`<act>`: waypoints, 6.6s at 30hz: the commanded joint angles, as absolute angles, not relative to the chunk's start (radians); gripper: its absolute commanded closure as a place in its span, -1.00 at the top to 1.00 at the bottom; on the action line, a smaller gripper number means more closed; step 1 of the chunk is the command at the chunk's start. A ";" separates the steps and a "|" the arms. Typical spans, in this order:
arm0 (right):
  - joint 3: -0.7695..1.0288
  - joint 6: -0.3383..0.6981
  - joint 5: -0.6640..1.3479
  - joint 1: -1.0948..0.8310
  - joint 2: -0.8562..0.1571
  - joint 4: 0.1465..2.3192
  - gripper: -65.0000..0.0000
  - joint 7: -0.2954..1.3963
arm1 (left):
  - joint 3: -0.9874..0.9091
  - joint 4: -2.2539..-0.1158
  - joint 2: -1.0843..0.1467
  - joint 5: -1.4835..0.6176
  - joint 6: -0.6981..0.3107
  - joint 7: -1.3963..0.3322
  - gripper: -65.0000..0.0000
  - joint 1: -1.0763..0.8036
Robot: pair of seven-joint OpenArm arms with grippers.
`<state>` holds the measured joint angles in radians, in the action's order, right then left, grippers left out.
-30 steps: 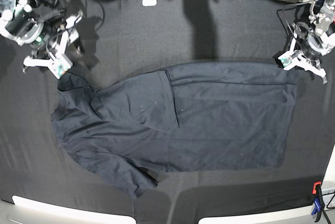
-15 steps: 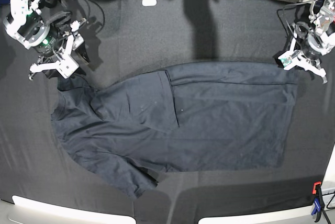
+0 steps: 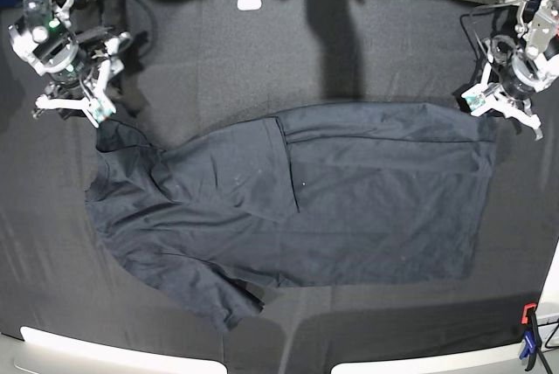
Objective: Layout the t-shirt on the table in an organized manner, then fold the t-shirt properly
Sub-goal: 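Lower both grippers and grasp the collar-edge corners, then lift and pull the collar edge away from the hem with both grippers, then release the collar edge and move both grippers toward the hem corners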
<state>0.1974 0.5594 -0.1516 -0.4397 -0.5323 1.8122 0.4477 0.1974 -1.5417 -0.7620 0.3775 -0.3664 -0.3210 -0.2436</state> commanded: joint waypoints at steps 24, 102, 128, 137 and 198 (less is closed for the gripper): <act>-0.260 0.265 -0.412 -0.076 -0.563 1.529 -0.08 0.637 | 0.192 -1.551 -0.780 0.373 -0.366 -0.327 -1.00 -0.241; -0.262 0.202 -0.472 -0.130 -0.666 1.532 -1.00 0.460 | 0.190 -1.782 -0.912 0.309 -0.321 -0.373 -1.00 -0.460; -0.261 0.132 -0.645 -0.734 -0.896 1.864 -1.00 0.543 | 0.190 -1.782 -1.025 0.315 -0.321 -0.396 -1.00 -0.727; -0.261 0.077 -0.682 -0.915 -0.940 1.945 -1.00 0.579 | 0.190 -1.782 -1.034 0.350 -0.321 -0.392 -1.00 -0.798; 0.054 0.350 0.254 0.400 -0.252 1.311 -0.26 0.798 | -0.299 -0.946 -0.574 -0.500 -0.596 -0.485 -0.09 0.286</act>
